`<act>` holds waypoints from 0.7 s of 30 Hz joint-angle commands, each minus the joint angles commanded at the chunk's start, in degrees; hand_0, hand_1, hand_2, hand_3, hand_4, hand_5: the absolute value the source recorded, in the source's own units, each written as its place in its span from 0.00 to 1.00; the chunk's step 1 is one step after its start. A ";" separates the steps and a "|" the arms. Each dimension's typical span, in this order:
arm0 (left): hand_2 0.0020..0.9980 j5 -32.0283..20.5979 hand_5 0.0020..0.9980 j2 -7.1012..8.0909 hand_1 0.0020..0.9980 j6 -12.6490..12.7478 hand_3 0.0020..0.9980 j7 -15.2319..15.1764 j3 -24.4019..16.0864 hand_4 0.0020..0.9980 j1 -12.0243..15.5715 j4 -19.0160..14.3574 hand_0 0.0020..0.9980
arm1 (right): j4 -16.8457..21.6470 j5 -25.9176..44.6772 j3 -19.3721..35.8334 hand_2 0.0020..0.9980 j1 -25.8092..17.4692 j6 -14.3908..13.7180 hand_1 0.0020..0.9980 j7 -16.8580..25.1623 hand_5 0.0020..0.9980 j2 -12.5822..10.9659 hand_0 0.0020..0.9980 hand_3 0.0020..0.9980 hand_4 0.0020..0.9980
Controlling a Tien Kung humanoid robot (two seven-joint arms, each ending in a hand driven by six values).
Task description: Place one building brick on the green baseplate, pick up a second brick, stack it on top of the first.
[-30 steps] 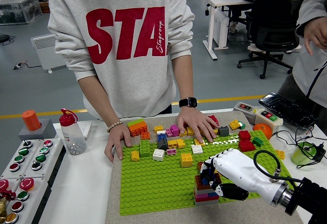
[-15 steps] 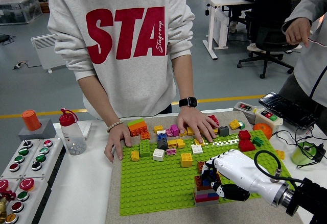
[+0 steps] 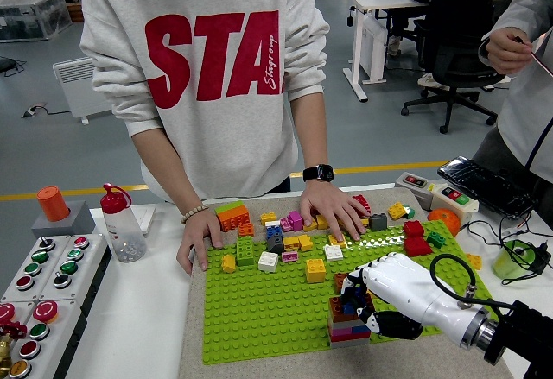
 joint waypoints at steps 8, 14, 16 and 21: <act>0.70 -0.01 1.00 0.00 0.68 -0.02 0.58 0.02 -0.01 0.30 -0.07 0.00 0.66 | 0.45 -0.12 0.64 0.52 0.01 -0.34 0.43 0.15 0.19 -0.06 0.39 0.52 0.29; 0.70 0.03 1.00 -0.03 0.68 -0.04 0.58 0.07 -0.06 0.30 0.00 0.00 0.66 | 1.58 0.51 1.72 0.52 -0.22 -1.25 0.43 0.85 0.19 -0.21 0.39 0.52 0.29; 0.70 0.12 1.00 -0.05 0.68 -0.07 0.58 0.12 -0.13 0.30 0.06 0.00 0.66 | 2.28 0.85 2.49 0.52 -0.31 -1.70 0.43 1.19 0.19 -0.24 0.39 0.52 0.29; 0.70 0.32 1.00 -0.05 0.68 -0.11 0.58 0.20 -0.26 0.30 0.19 0.00 0.66 | 3.12 1.68 4.20 0.52 -0.36 -3.22 0.43 2.03 0.19 -0.05 0.39 0.52 0.29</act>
